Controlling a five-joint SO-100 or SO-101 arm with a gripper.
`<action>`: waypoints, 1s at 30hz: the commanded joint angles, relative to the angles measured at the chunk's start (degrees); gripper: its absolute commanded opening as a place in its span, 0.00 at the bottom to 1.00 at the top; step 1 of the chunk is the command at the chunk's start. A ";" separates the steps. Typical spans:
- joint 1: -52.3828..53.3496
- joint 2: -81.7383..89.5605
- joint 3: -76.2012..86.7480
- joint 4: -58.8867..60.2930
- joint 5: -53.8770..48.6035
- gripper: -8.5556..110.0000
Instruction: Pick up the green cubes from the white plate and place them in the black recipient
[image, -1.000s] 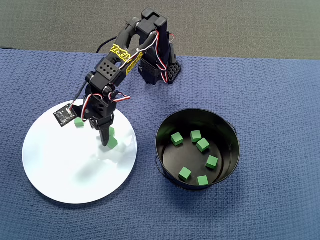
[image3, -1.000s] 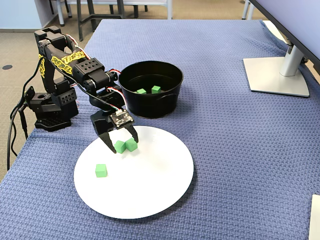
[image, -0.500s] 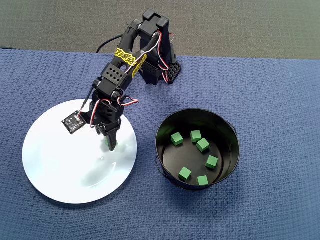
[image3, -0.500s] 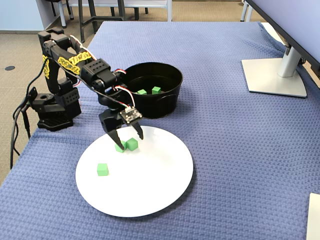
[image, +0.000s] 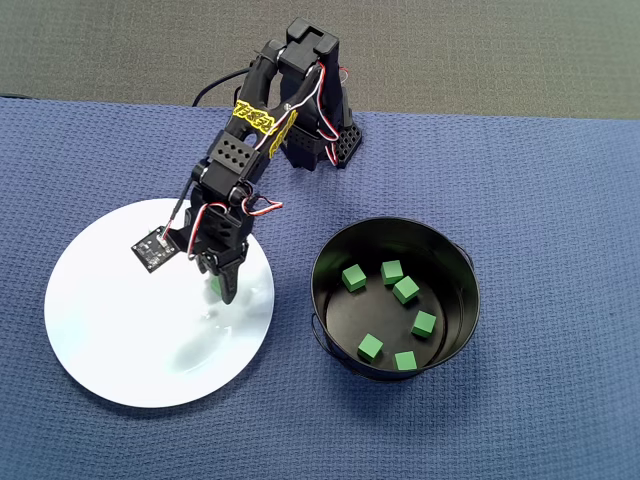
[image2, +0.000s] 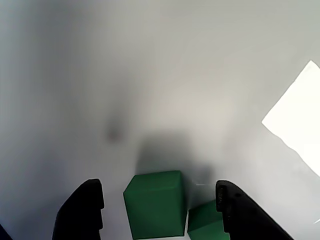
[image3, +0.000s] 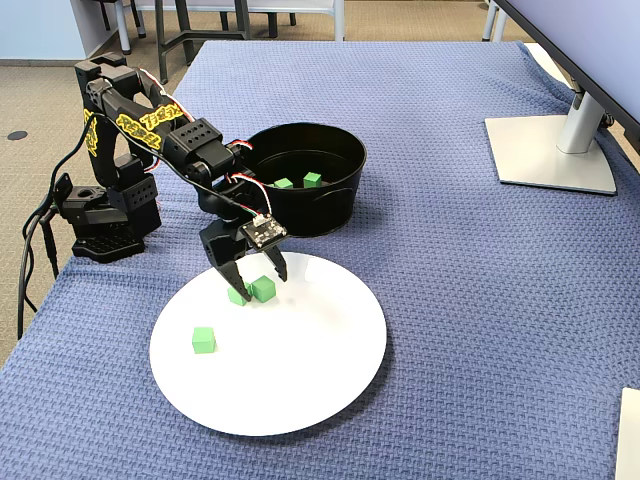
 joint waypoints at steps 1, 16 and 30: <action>-1.14 2.37 0.62 -2.37 0.18 0.25; -1.76 2.20 4.04 -4.39 -2.90 0.23; -1.93 2.20 4.57 -5.80 -1.41 0.07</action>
